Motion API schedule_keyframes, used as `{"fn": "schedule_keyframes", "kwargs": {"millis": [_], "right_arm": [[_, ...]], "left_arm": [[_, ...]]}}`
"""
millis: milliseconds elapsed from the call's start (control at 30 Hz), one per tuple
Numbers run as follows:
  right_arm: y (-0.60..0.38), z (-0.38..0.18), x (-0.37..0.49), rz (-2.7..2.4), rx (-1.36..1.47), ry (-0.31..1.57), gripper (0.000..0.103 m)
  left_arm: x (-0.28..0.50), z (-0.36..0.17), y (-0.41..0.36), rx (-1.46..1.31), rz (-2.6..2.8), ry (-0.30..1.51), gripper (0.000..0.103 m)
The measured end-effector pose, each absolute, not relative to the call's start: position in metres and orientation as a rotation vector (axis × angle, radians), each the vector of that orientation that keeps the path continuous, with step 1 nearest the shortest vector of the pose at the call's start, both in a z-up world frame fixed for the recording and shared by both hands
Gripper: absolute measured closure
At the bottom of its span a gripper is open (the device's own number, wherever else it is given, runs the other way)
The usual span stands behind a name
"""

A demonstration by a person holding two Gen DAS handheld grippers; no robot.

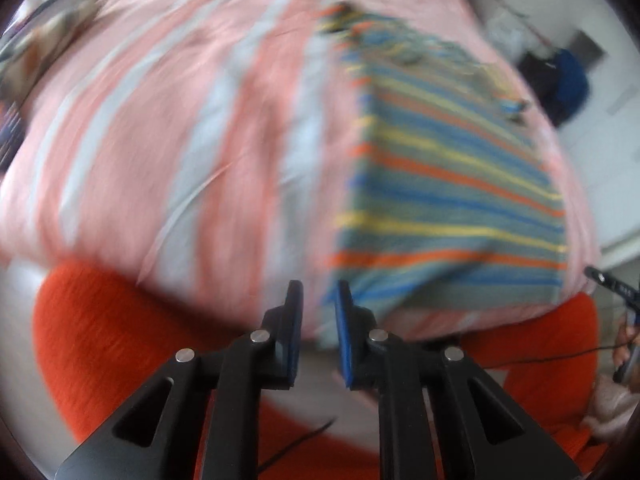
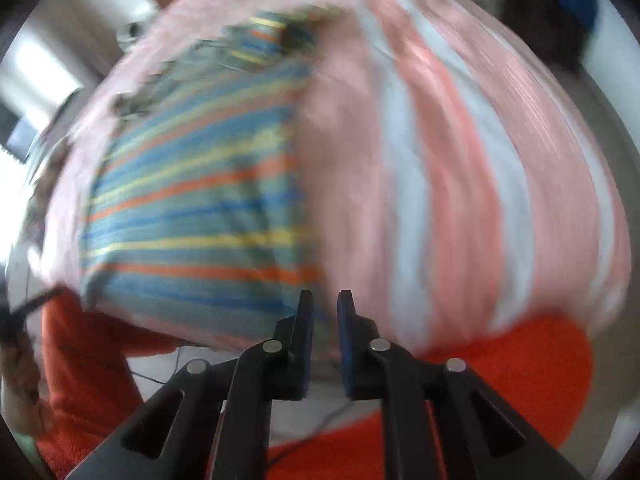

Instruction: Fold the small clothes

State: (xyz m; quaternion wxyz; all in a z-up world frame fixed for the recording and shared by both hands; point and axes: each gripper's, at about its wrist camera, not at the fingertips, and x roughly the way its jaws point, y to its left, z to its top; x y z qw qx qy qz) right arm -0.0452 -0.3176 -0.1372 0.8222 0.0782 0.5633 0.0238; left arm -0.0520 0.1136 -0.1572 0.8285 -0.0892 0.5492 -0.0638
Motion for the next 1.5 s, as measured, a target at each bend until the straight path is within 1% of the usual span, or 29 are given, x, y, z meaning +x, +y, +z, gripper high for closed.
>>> {"fn": "schedule_keyframes", "kwargs": {"millis": [67,100,167,200,233,300,333,367,400,433,467,500,533,600,667,733,767,867,900,933,967,1000,1033,1133,1300,1400,1500], "right_arm": [[-0.289,-0.137,-0.028,0.150,0.131,1.176,0.091],[-0.276,-0.144,-0.018,0.191,0.113,1.176,0.091],[-0.267,-0.165,-0.004,0.228,0.092,1.191,0.091],[-0.272,-0.174,-0.005,0.215,0.083,1.213,0.091],[-0.277,-0.188,-0.003,0.180,0.066,1.259,0.096],[-0.295,-0.199,-0.011,0.149,0.089,1.312,0.096],[-0.302,-0.196,-0.018,0.125,0.082,1.331,0.096],[-0.307,-0.190,-0.024,0.101,0.040,1.348,0.090],[-0.307,-0.182,-0.026,0.098,0.006,1.347,0.087],[-0.307,-0.171,-0.025,0.084,-0.049,1.330,0.079],[-0.304,-0.155,-0.017,0.082,-0.108,1.291,0.065],[-0.301,-0.143,-0.007,0.095,-0.137,1.252,0.056],[-0.295,-0.123,0.014,0.124,-0.166,1.178,0.043],[-0.281,-0.099,0.045,0.165,-0.209,1.065,0.042],[-0.257,-0.083,0.091,0.246,-0.281,0.954,0.041],[-0.227,-0.090,0.139,0.339,-0.325,0.944,0.042],[-0.208,-0.103,0.169,0.388,-0.361,0.957,0.042],[-0.190,-0.141,0.213,0.383,-0.468,0.951,0.043],[-0.195,-0.152,0.222,0.366,-0.473,0.947,0.045],[-0.199,-0.164,0.236,0.337,-0.455,0.953,0.056],[-0.209,-0.176,0.250,0.301,-0.412,0.991,0.081],[-0.227,-0.180,0.252,0.274,-0.363,1.019,0.096],[-0.241,-0.177,0.257,0.231,-0.310,1.008,0.097],[-0.313,-0.137,0.250,0.043,-0.131,0.897,0.097],[-0.454,-0.082,0.212,-0.265,0.008,0.824,0.097],[-0.511,-0.079,0.191,-0.365,0.077,0.836,0.098],[-0.545,-0.095,0.172,-0.375,0.185,0.880,0.098]], "left_arm": [[-0.038,-0.159,0.084,-0.138,-0.202,1.131,0.088],[-0.032,-0.163,0.073,-0.110,-0.232,1.118,0.086],[-0.018,-0.184,0.050,-0.034,-0.257,1.146,0.084],[-0.015,-0.204,0.042,0.022,-0.229,1.212,0.087],[-0.013,-0.208,0.043,0.036,-0.224,1.213,0.087],[-0.031,-0.204,0.046,0.105,-0.217,1.218,0.087],[-0.035,-0.203,0.048,0.131,-0.205,1.227,0.081],[-0.044,-0.199,0.053,0.151,-0.186,1.230,0.076],[-0.049,-0.193,0.058,0.156,-0.171,1.223,0.065],[-0.050,-0.184,0.061,0.149,-0.159,1.201,0.055],[-0.050,-0.176,0.063,0.136,-0.152,1.175,0.049],[-0.043,-0.162,0.065,0.102,-0.143,1.123,0.038],[-0.037,-0.151,0.066,0.071,-0.132,1.077,0.026],[-0.017,-0.127,0.073,-0.015,-0.063,0.943,0.013],[-0.005,-0.121,0.085,-0.082,0.005,0.843,0.011],[0.001,-0.131,0.102,-0.100,0.083,0.791,0.011],[0.001,-0.139,0.111,-0.113,0.121,0.791,0.011],[-0.001,-0.170,0.125,-0.176,0.143,0.840,0.012],[-0.003,-0.182,0.132,-0.174,0.159,0.879,0.012],[0.003,-0.191,0.137,-0.177,0.174,0.918,0.012],[0.007,-0.193,0.144,-0.198,0.181,0.940,0.012],[0.007,-0.190,0.144,-0.215,0.189,0.928,0.012],[0.005,-0.184,0.146,-0.230,0.205,0.910,0.012],[0.001,-0.183,0.149,-0.247,0.213,0.910,0.012],[0.017,-0.187,0.140,-0.228,0.204,0.910,0.012],[0.012,-0.193,0.137,-0.199,0.206,0.912,0.012],[0.010,-0.194,0.132,-0.168,0.212,0.908,0.012]]}}
